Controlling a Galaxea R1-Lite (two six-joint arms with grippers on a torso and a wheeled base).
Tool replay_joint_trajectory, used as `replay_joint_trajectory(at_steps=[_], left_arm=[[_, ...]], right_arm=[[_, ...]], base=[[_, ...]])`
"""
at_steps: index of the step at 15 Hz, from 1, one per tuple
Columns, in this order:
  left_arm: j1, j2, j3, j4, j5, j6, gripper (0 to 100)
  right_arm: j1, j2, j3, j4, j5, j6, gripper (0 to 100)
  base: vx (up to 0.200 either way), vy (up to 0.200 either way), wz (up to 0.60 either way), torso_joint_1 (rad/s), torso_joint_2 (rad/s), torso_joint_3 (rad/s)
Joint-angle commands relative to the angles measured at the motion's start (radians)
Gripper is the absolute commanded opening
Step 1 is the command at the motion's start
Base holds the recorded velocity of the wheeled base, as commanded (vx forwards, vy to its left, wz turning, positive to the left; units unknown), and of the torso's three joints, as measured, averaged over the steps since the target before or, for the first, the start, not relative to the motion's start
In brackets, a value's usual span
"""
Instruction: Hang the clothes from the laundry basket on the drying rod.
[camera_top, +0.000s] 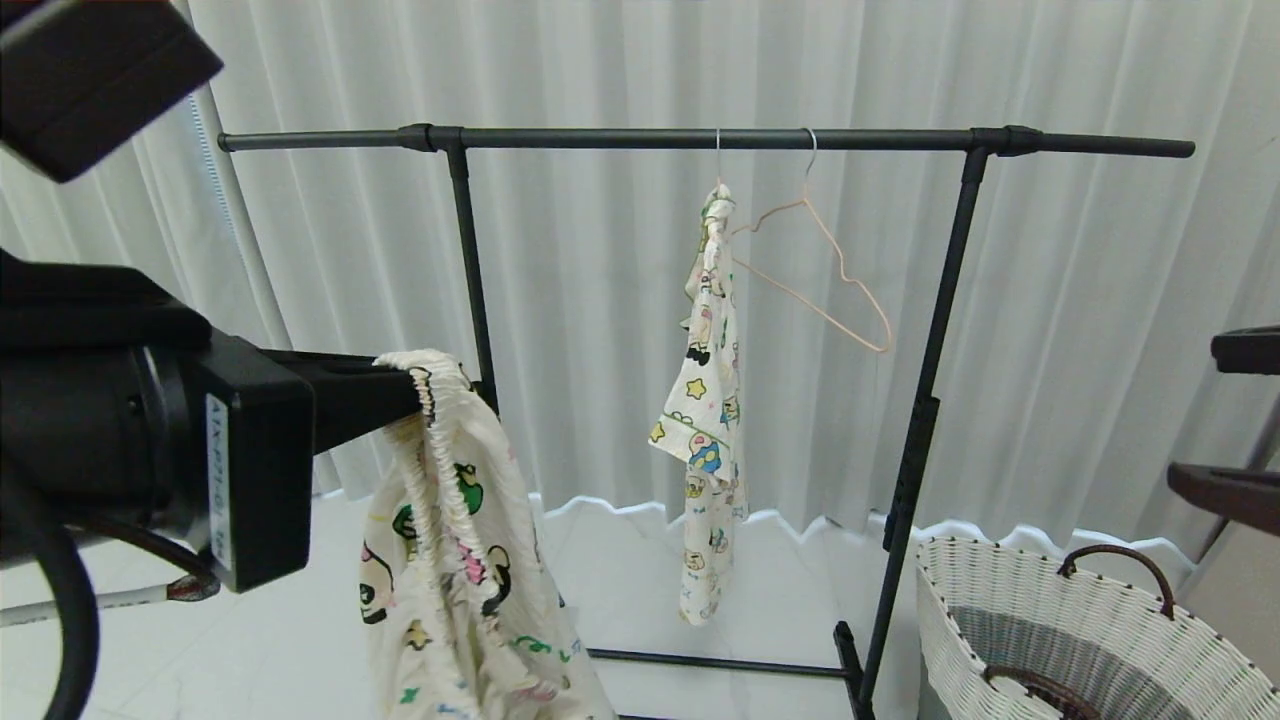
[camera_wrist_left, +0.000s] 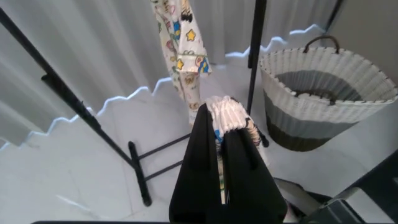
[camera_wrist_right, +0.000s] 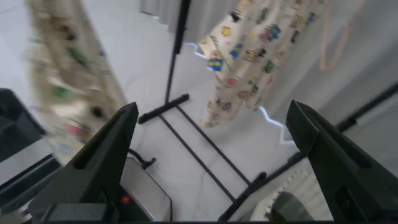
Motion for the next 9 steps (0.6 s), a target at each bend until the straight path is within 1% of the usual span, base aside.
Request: replay_joint_trajectory(at_steps=[1,2,3,5,6,7,8,9], left_arm=[[0.009,-0.019,0.037,0.0,0.007,0.002,0],[0.019,-0.021,0.055,0.0,0.037,0.003,0],[0.027,-0.019,0.075,0.0,0.081,0.003,0],[0.041,-0.018,0.102,0.0,0.165,0.002,0],[0.053,-0.018,0.109,0.0,0.182,0.002,0],[0.07,-0.016,0.11,0.0,0.187,0.003,0],[0.076,-0.016,0.11,0.0,0.187,0.002,0],[0.078,-0.016,0.11,0.0,0.187,0.002,0]], right_arm=[[-0.225,-0.019,0.014,0.03,-0.05,-0.057,100],[-0.326,-0.019,0.014,0.067,-0.083,-0.12,100],[-0.415,-0.024,0.02,0.092,-0.093,-0.175,100],[-0.553,-0.031,0.071,0.089,-0.117,-0.289,100],[-0.595,-0.042,0.097,0.066,-0.136,-0.344,100],[-0.621,-0.062,0.151,0.001,-0.137,-0.392,100],[-0.626,-0.07,0.181,-0.043,-0.139,-0.396,100],[-0.626,-0.085,0.272,-0.174,-0.14,-0.409,100]], base=[[0.0,0.0,0.0,0.0,0.0,0.0],[0.0,0.0,0.0,0.0,0.0,0.0],[0.0,0.0,0.0,0.0,0.0,0.0],[0.0,0.0,0.0,0.0,0.0,0.0],[0.0,0.0,0.0,0.0,0.0,0.0],[0.0,0.0,0.0,0.0,0.0,0.0],[0.0,0.0,0.0,0.0,0.0,0.0],[0.0,0.0,0.0,0.0,0.0,0.0]])
